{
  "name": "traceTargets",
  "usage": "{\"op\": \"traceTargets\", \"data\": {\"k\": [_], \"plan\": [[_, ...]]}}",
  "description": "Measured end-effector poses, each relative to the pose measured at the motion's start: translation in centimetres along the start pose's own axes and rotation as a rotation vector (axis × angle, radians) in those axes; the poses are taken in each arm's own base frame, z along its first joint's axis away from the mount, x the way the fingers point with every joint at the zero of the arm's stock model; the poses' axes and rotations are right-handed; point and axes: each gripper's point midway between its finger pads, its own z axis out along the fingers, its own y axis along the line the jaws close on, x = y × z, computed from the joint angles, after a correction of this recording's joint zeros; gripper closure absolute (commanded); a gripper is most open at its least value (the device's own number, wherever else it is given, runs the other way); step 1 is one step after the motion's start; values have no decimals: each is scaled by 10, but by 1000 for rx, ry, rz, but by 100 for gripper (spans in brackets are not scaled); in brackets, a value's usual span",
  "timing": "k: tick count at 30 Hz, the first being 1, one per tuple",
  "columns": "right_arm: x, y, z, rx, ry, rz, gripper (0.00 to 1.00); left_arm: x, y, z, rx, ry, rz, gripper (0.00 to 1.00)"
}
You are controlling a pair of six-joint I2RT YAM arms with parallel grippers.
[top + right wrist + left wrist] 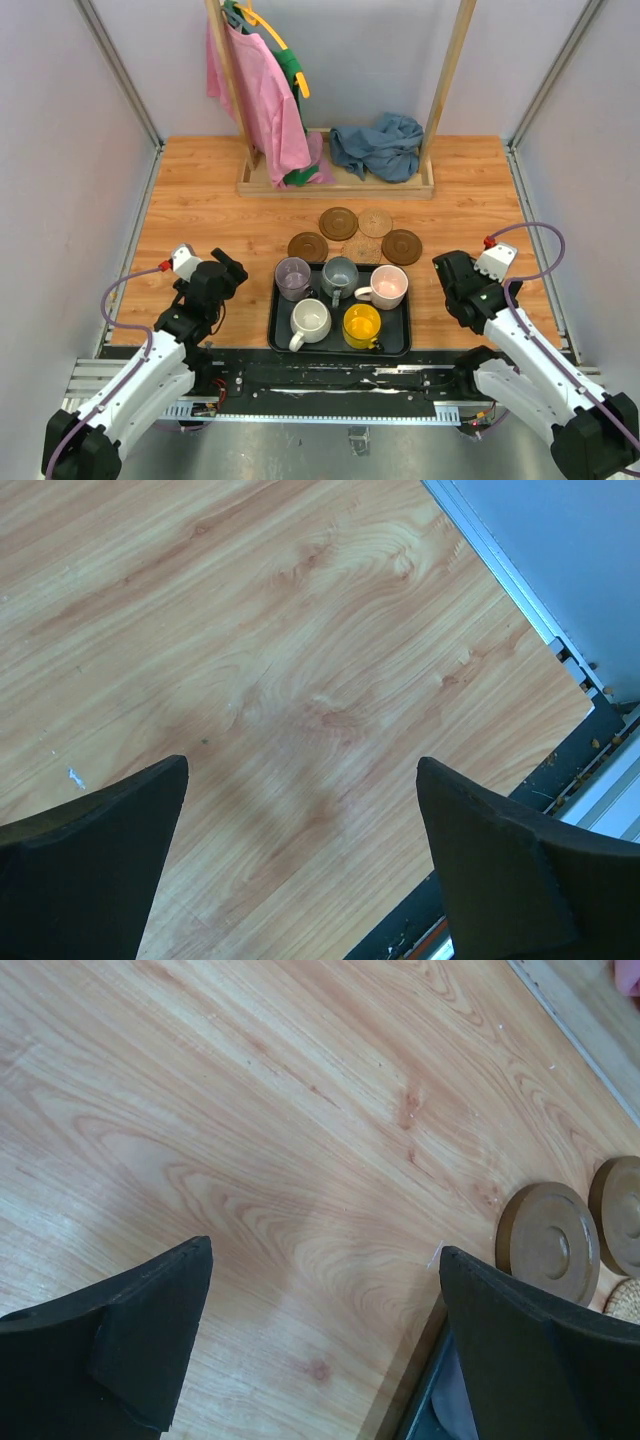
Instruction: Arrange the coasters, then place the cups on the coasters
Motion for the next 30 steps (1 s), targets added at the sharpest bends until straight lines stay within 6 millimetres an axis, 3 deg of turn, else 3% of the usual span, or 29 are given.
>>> {"op": "traceTargets", "data": {"k": [17,30], "plan": [[-3,0,-1,5,2,5,2,2,1,1,-4,5,8,0],[-5,6,-1,8,17,-15,2,1,-18,5,87,0,49,0]]}}
